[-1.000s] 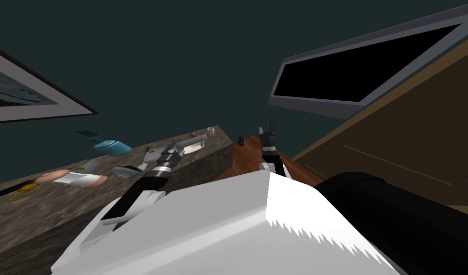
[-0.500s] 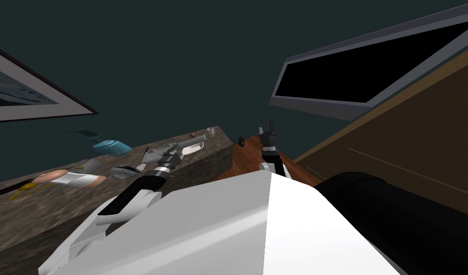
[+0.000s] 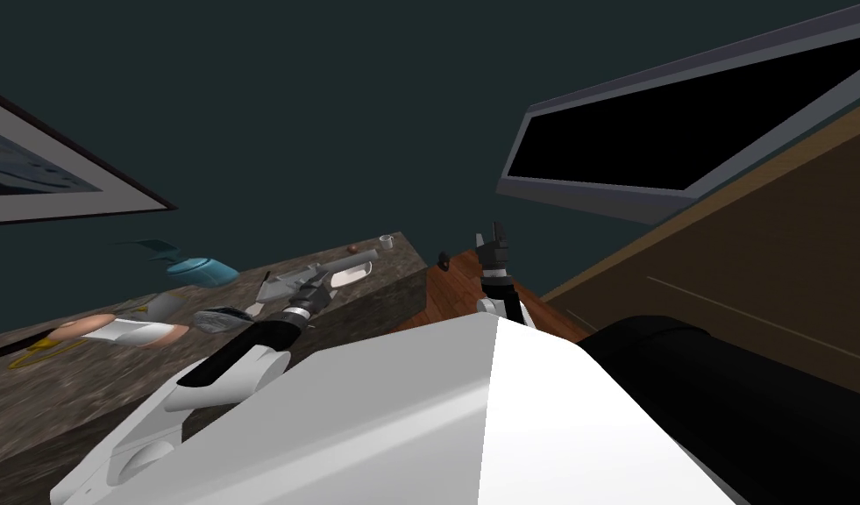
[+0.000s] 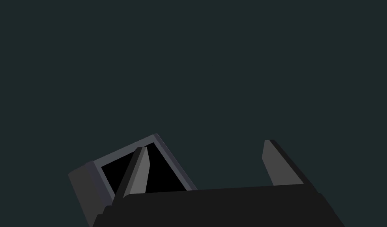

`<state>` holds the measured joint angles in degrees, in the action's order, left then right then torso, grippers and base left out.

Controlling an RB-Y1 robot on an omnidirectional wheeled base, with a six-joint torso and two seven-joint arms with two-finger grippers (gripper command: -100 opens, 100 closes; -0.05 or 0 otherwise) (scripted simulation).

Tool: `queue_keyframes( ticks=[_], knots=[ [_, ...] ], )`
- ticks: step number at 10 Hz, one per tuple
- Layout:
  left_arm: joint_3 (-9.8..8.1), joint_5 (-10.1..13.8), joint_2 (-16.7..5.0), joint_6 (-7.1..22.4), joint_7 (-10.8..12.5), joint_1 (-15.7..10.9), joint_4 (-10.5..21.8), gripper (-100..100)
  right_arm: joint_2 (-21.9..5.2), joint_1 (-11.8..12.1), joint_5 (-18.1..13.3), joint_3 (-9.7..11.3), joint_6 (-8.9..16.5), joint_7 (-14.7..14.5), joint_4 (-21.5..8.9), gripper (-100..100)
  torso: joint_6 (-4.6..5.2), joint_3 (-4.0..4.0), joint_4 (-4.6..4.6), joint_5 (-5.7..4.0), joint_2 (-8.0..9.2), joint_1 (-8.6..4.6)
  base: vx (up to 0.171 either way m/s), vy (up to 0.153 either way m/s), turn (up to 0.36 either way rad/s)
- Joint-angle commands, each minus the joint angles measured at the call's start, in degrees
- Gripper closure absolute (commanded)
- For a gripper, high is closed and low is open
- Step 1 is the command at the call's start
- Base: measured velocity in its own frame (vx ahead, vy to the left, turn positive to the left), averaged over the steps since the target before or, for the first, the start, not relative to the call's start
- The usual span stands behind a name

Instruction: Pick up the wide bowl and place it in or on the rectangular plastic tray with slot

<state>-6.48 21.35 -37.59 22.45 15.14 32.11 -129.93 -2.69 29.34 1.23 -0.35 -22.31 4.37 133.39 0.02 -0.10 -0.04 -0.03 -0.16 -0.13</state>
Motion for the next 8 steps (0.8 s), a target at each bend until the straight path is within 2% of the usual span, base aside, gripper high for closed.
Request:
queue_keyframes(
  ticks=[1,2,3,4,5,6,7,8],
  knots=[
    [-0.51,1.86,-1.53,2.86,0.96,-0.22,0.77,-100,0.00,0.00,0.00,0.00,0.00,0.00,0.00,0,0.00,0.00,0.00,0.00,0.00,0.00,0.047,-0.041,0.023],
    [-0.51,1.86,-1.53,3.60,0.96,-0.22,0.77,-100,0.00,0.00,0.00,0.00,0.00,0.00,0.00,0,0.00,-0.01,0.00,0.00,-0.02,0.00,0.041,-0.035,0.017],
    [-1.05,3.52,-2.79,5.68,1.80,-0.53,1.41,-100,0.00,0.00,0.00,0.00,0.00,0.00,0.00,0,0.00,-0.01,0.00,0.00,-0.01,0.01,0.043,-0.043,0.019],
    [-1.05,3.52,-2.79,6.49,1.80,-0.53,1.41,-100,0.00,0.00,0.00,0.00,0.00,0.00,0.00,0,0.00,-0.01,0.00,0.00,-0.02,-0.01,0.040,-0.044,0.014],
    [-1.62,5.20,-3.99,8.59,2.61,-0.91,2.09,-100,0.00,0.00,0.00,0.00,0.00,0.00,0.00,0,0.00,0.00,0.00,0.00,-0.01,-0.01,0.061,-0.050,0.022],
    [-1.62,5.20,-3.99,9.34,2.61,-0.91,2.09,-100,0.00,0.00,0.00,0.00,0.00,0.00,0.00,0,0.00,-0.03,-0.01,0.00,-0.07,-0.04,0.045,-0.045,0.011],
    [-2.23,6.89,-5.14,11.40,3.39,-1.32,2.81,-100,0.00,0.00,0.00,0.00,0.00,0.00,0.00,0,0.01,-0.02,-0.01,0.00,-0.03,-0.02,0.040,-0.050,0.012],
    [-2.23,6.89,-5.14,12.15,3.39,-1.32,2.81,-100,0.00,0.00,0.00,0.00,0.00,0.00,0.00,0,0.00,-0.01,0.00,-0.01,-0.02,-0.03,0.037,-0.044,0.008]
  ],
)
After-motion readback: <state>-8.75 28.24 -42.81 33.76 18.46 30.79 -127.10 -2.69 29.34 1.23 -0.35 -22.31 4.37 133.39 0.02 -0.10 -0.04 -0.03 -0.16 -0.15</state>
